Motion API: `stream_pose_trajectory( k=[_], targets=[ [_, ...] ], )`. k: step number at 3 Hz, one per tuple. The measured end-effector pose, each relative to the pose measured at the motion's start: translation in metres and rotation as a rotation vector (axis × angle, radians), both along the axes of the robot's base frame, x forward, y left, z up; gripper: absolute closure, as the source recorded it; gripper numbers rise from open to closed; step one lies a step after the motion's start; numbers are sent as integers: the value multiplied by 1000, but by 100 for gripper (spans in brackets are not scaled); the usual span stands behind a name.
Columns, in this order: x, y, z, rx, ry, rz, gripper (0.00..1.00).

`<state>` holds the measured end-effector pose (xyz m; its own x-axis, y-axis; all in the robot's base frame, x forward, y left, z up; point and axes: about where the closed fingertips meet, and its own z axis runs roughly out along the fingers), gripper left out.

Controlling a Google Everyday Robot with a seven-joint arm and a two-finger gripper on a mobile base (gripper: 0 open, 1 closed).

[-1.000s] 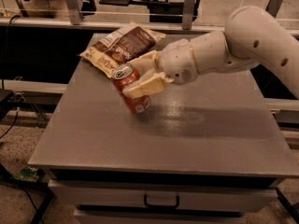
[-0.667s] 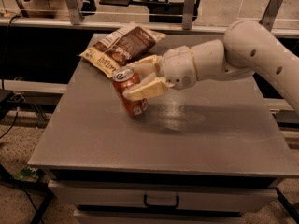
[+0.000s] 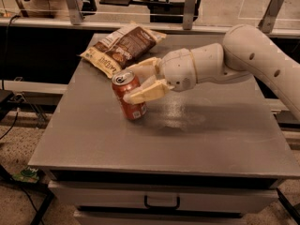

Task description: Place coke can upright

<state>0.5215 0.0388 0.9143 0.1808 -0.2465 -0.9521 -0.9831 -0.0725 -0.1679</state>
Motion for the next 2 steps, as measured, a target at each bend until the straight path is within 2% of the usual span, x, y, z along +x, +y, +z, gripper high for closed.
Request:
stream_pose_trajectory(
  k=[1, 2],
  targets=[
    [-1, 3, 0, 0, 0, 7, 0],
    [-1, 4, 0, 0, 0, 7, 0]
  ],
)
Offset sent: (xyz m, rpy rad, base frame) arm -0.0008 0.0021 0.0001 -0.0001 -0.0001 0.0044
